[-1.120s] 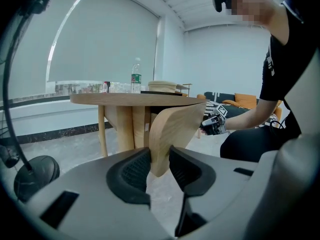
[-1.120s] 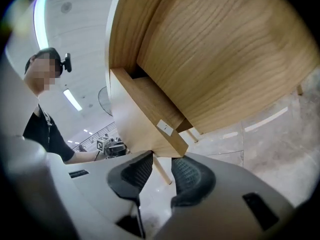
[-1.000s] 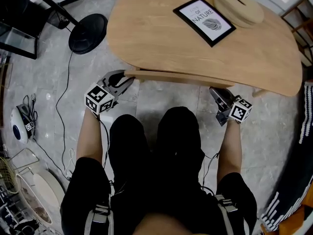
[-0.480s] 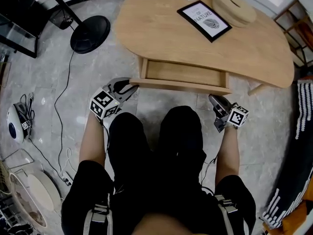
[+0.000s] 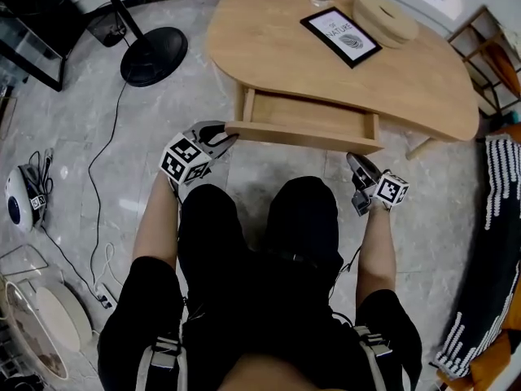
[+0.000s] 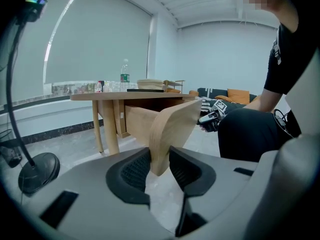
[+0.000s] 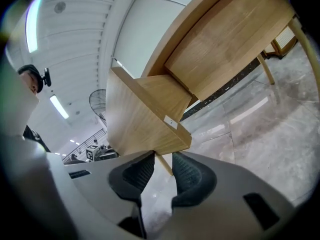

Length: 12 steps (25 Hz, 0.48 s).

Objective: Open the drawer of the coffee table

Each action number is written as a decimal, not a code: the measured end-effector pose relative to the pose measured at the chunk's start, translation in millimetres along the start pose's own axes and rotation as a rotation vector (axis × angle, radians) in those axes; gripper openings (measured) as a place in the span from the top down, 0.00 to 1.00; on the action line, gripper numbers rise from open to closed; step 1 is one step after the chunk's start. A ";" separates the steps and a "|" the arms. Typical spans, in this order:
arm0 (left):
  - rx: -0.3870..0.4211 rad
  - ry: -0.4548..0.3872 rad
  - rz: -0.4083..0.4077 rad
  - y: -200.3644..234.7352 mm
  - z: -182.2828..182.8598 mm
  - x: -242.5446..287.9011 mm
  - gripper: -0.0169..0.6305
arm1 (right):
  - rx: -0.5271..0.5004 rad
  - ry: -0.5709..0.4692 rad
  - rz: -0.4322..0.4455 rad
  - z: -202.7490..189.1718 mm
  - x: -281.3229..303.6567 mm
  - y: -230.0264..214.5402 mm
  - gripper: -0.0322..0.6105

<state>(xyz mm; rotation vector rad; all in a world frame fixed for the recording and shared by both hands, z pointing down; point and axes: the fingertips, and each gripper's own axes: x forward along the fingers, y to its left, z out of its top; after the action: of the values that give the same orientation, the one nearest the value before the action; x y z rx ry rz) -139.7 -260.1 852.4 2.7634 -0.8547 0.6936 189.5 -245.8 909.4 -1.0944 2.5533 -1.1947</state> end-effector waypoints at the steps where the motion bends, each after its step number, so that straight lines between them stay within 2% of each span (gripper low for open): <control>1: -0.002 -0.002 0.010 -0.6 0.6 0.4 0.76 | 0.000 -0.002 -0.011 0.0 -0.8 0.9 0.78; 7: -0.022 -0.005 0.143 -0.8 -1.2 -7.0 0.74 | 0.007 -0.048 -0.115 -0.8 -8.0 -4.4 0.78; 11: -0.078 -0.031 0.241 8.1 -3.2 -30.6 0.76 | -0.022 -0.060 -0.257 2.3 -23.4 -4.0 0.82; 12: -0.092 -0.035 0.267 8.2 -3.4 -39.2 0.80 | -0.039 -0.079 -0.296 5.9 -32.8 -1.3 0.82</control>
<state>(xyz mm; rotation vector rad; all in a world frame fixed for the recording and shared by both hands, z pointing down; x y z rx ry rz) -174.2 -246.6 836.8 2.6131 -1.2462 0.6305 216.5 -228.5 900.2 -1.5387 2.4255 -1.1363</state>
